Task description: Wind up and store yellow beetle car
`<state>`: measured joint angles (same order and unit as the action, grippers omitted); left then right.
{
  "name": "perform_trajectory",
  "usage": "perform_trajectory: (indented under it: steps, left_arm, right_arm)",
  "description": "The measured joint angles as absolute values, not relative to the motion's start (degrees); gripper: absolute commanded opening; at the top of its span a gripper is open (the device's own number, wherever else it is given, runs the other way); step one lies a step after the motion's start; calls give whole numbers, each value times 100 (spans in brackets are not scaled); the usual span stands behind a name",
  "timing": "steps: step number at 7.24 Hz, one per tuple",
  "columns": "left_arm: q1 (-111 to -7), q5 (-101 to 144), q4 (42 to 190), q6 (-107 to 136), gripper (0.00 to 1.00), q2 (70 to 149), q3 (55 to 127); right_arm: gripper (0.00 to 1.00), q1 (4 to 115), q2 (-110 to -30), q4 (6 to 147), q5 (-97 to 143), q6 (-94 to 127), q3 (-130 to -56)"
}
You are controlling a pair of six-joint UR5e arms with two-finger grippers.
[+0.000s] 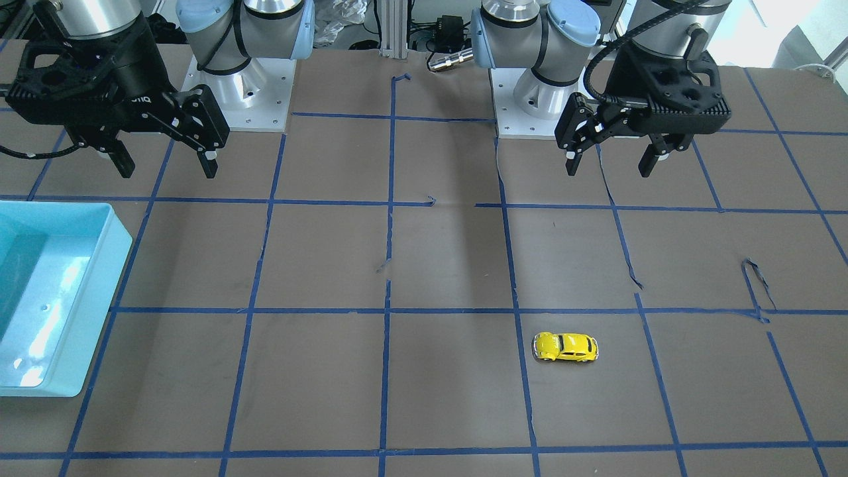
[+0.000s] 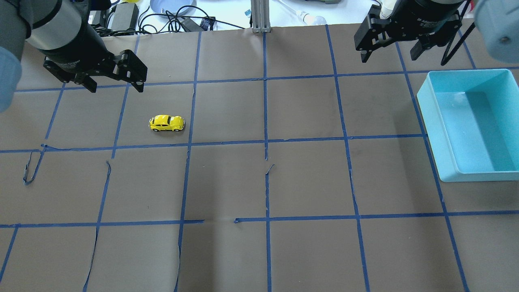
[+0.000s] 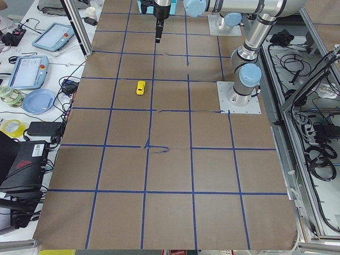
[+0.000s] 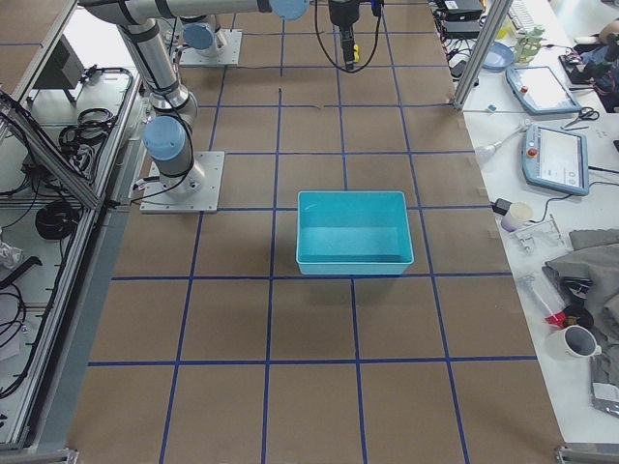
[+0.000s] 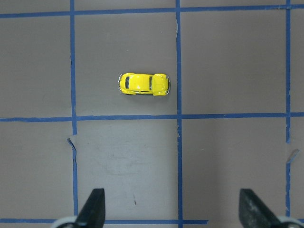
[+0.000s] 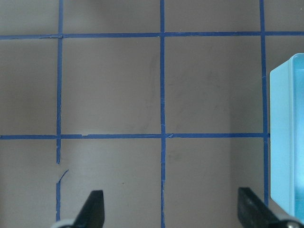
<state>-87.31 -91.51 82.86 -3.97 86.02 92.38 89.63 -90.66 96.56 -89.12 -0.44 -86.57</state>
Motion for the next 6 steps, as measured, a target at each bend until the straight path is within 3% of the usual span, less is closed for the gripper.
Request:
perform_trajectory:
  steps: [6]
  left_arm:
    - [-8725,-9169,8346,-574,100,8539,9263]
  right_arm:
    - [100,8961,-9065,9639,-8912,-44,-8657]
